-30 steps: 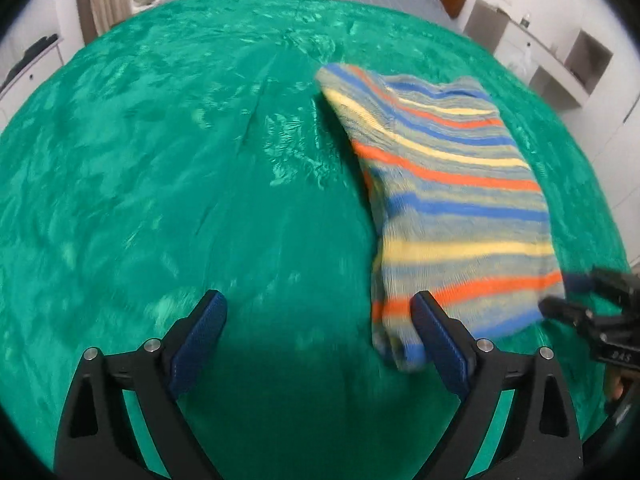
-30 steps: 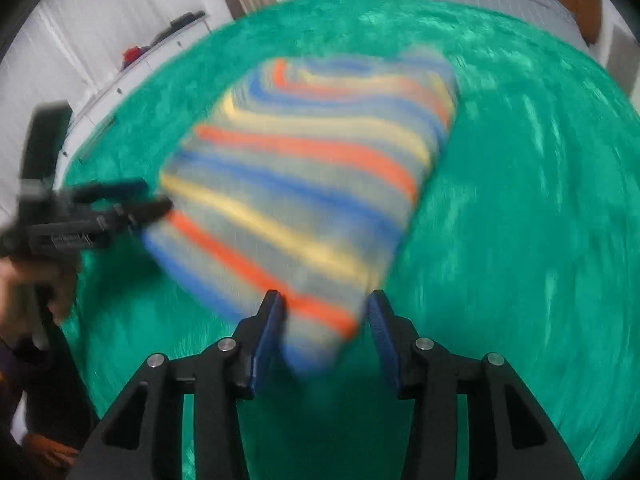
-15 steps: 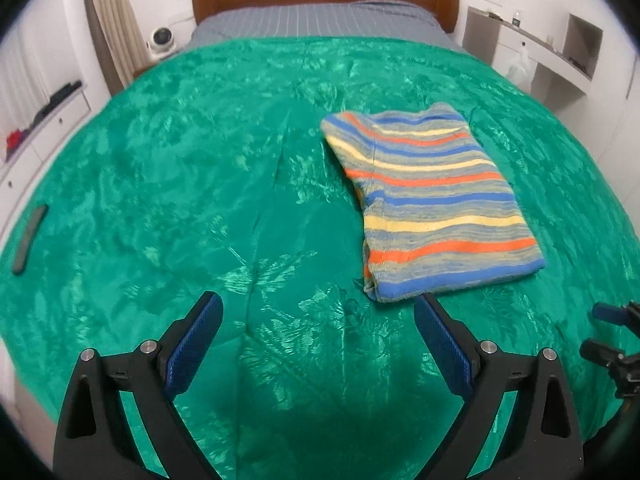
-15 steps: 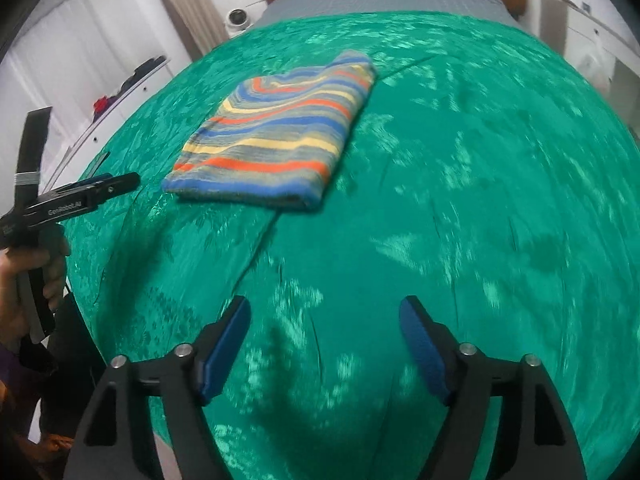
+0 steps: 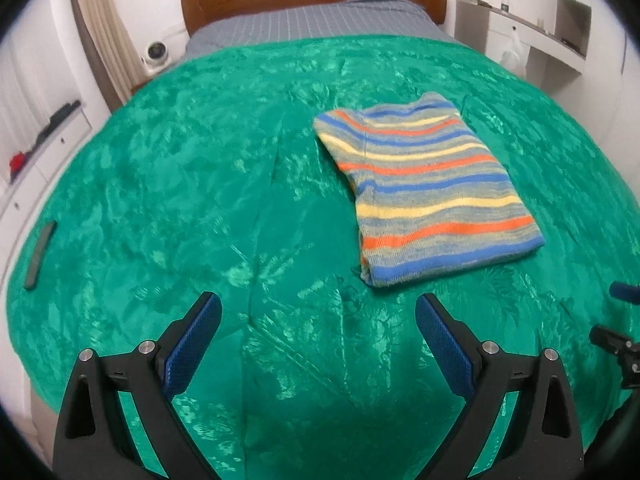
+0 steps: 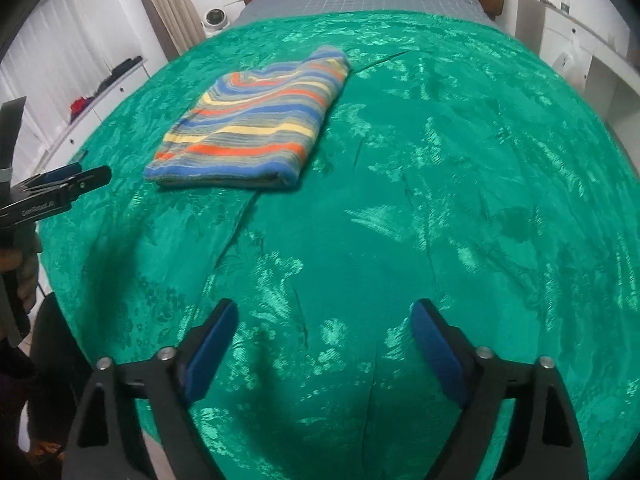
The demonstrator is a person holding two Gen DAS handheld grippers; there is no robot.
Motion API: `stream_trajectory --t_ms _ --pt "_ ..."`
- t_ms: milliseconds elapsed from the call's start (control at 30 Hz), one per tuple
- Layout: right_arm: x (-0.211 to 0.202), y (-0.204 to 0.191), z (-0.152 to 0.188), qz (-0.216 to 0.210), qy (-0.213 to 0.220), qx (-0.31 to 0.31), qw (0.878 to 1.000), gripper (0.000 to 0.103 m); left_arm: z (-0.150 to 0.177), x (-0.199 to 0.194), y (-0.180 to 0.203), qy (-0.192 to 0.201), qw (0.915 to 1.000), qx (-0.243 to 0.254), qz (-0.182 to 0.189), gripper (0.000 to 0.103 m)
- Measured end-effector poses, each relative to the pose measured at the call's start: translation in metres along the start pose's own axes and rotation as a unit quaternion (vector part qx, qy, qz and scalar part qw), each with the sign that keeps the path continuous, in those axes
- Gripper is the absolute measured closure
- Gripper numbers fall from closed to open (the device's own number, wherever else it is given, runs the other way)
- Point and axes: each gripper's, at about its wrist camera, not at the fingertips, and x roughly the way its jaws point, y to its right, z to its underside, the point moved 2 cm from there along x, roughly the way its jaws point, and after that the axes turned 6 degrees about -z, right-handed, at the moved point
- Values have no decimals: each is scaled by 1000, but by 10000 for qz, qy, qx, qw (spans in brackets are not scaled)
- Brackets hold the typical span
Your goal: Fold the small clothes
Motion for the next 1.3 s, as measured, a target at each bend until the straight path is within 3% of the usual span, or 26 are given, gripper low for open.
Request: stream_trajectory --t_ms 233,467,767,1300 --pt "4 1 -6 359 16 -141 9993 10 15 22 -12 -413 9972 -438 433 5" --pt "5 3 -1 340 -9 16 9994 6 28 32 -17 -444 9954 -618 589 5" --pt "-7 8 6 253 115 202 9994 5 44 44 -7 -675 9950 -510 523 4" --pt "-8 -9 14 203 45 59 9998 5 52 48 1 -646 9968 -280 369 1"
